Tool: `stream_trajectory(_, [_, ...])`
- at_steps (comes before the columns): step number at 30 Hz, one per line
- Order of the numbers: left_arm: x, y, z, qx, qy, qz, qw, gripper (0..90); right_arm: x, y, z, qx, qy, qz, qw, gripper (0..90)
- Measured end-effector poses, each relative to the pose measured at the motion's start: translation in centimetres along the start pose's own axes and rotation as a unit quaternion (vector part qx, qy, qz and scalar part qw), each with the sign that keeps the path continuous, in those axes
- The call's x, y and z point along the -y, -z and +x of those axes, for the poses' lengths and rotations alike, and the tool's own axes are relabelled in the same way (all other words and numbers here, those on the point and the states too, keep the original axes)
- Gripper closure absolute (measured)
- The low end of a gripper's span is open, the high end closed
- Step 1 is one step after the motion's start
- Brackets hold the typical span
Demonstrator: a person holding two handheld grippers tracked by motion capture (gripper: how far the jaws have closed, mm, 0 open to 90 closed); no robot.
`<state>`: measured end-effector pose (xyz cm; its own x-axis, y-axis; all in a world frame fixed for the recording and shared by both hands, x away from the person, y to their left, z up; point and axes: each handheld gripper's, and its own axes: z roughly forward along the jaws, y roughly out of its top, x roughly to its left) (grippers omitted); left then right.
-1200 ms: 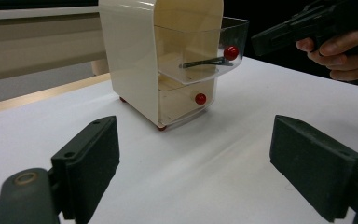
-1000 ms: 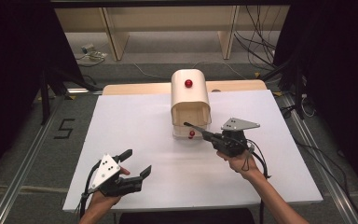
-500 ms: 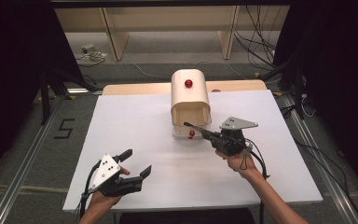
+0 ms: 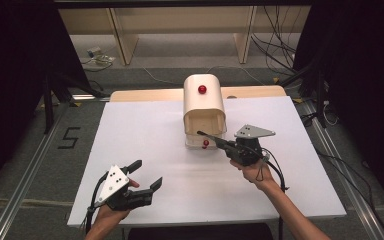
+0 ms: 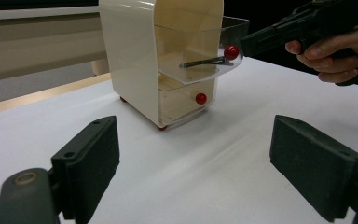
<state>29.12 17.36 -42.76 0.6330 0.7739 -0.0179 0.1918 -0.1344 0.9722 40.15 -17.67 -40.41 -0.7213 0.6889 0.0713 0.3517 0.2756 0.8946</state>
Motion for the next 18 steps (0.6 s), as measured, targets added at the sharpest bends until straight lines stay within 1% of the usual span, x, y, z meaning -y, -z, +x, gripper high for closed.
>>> stream_trajectory(18, [-0.01,-0.04,-0.11,0.002,0.001,-0.001,1.0000,15.6,-0.07,-0.22,-0.06,0.003,0.000,-0.003,1.0000,90.0])
